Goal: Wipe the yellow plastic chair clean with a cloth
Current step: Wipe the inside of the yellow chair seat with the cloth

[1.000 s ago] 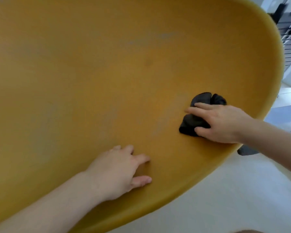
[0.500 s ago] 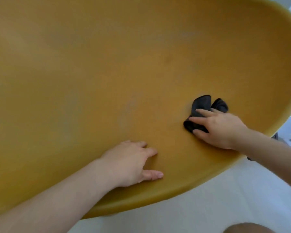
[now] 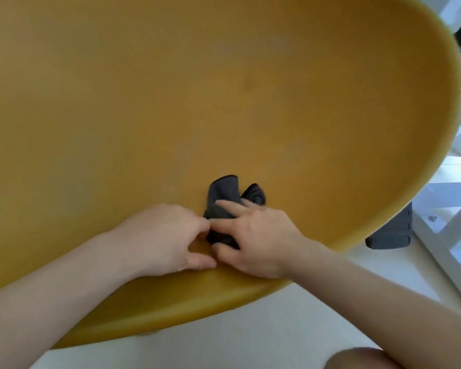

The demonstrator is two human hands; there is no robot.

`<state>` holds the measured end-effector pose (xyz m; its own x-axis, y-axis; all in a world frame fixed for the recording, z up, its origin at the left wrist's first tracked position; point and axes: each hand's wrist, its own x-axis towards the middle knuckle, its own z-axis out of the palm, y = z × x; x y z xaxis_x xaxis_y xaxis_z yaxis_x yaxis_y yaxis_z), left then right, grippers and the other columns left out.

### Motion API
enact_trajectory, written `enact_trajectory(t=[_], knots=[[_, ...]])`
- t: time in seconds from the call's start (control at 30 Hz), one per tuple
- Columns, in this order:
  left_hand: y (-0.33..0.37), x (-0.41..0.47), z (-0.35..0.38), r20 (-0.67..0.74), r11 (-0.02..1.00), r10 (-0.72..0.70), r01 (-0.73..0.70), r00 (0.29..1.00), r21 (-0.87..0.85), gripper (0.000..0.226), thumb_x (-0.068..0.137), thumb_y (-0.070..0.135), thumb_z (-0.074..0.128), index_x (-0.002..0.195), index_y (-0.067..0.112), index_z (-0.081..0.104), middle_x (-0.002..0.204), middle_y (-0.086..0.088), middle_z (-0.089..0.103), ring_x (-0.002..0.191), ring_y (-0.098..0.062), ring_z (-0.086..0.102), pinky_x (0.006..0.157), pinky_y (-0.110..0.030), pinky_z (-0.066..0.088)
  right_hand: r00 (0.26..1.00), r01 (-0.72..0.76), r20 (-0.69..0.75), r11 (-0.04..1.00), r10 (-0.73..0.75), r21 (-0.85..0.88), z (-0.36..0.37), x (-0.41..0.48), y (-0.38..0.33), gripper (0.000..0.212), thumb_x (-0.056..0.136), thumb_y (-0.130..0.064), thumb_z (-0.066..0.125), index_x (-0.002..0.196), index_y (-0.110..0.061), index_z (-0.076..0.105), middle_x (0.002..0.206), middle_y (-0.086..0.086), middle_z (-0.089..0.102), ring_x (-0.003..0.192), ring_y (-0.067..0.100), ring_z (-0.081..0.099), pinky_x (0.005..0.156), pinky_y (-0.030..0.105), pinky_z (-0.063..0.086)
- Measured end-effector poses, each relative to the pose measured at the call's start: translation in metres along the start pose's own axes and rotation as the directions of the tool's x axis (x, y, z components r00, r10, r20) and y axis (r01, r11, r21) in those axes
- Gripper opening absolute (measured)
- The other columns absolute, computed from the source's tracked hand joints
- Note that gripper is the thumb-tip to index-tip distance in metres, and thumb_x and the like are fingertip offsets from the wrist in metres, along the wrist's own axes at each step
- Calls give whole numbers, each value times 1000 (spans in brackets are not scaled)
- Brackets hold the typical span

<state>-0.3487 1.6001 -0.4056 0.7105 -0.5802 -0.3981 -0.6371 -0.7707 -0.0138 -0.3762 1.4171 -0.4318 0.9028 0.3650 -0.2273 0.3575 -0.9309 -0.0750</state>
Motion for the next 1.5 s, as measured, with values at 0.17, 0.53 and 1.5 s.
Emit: enact_trajectory(t=[0.17, 0.53, 1.5], knots=[[-1, -13, 0, -69, 1000, 14, -14, 998, -3, 48, 83, 71, 48, 119, 39, 51, 112, 11, 59, 99, -16, 57, 82, -33, 49, 1000, 20, 20, 1000, -20, 9, -14, 3, 50, 43, 92, -57, 43, 135, -56, 40, 156, -22, 24, 140, 12, 34, 101, 39, 42], [-34, -66, 16, 1, 984, -89, 87, 996, 155, 39, 96, 56, 37, 116, 28, 56, 115, 3, 60, 101, -24, 57, 72, -35, 46, 927, 373, -17, 918, -374, 135, -2, 64, -63, 54, 96, -59, 31, 147, -54, 15, 160, -14, 14, 147, 17, 19, 113, 38, 31], [-103, -217, 8, -516, 501, -823, 731, 236, -464, 76, 93, 41, 50, 152, 27, 5, 157, -5, 22, 124, -28, 48, 92, -36, 41, 775, 628, -349, 582, -527, 517, -54, 129, -249, 66, 98, -55, 37, 153, -41, 3, 160, -18, -14, 150, 20, -12, 122, 44, 5]])
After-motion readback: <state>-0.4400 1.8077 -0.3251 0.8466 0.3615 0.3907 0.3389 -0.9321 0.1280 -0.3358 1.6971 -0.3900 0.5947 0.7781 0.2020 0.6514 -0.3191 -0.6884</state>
